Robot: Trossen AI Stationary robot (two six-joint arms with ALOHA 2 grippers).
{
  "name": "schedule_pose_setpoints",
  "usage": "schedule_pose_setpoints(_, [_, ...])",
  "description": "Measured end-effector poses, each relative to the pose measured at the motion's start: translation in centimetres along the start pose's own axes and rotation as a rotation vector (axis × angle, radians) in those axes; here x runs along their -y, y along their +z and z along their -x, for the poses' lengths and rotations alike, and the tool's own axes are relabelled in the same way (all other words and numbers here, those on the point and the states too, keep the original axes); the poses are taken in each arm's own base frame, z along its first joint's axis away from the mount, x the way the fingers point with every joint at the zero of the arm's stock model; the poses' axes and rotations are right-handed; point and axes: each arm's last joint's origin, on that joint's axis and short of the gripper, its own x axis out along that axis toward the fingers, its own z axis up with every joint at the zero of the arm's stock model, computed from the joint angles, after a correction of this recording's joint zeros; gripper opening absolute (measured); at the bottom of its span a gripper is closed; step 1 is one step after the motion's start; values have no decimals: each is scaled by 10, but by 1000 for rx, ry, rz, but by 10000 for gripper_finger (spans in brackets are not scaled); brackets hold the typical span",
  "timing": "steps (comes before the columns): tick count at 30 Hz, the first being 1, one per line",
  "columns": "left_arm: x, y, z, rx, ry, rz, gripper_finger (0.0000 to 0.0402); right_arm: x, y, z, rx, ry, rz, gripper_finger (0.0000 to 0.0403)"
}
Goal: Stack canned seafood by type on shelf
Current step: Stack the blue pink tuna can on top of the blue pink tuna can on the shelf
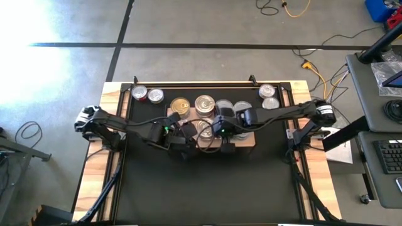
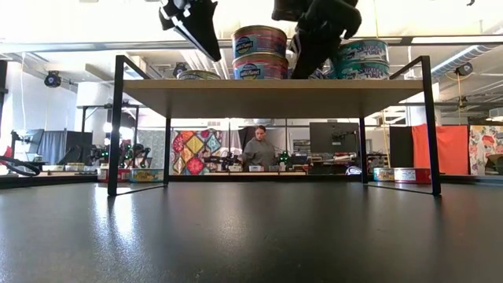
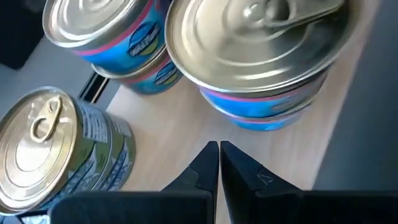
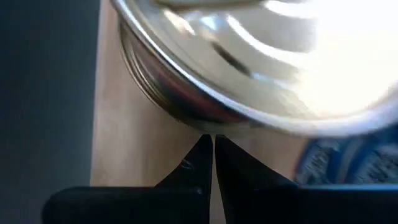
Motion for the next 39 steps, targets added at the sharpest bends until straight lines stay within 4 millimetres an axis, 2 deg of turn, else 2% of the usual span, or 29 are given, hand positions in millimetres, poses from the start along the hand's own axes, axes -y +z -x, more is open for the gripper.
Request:
schedule_pose_setpoints(4, [-4,2,6,19,-10,-9,1,-6,3,-3,19,5,10,12])
schedule_pose_setpoints(12, [-17,3,18,61,2,7,1,-3,7,12,106,0,-4,12])
schedule_pose_setpoints(21, [-20,-2,0,44,-7,31,0,-2,9,14,124,-2,-7,12])
schedule_pose_setpoints(33, [-17,0,0,59,-58,15,0,-2,8,14,122,-2,-8,12])
schedule_pose_setpoints(36, [-20,-1,3,53,-59,13,0,-2,8,15,125,-2,-8,12])
schedule_pose_setpoints(39, [-30,0,15,75,-70,33,0,-2,8,18,132,-3,-9,12])
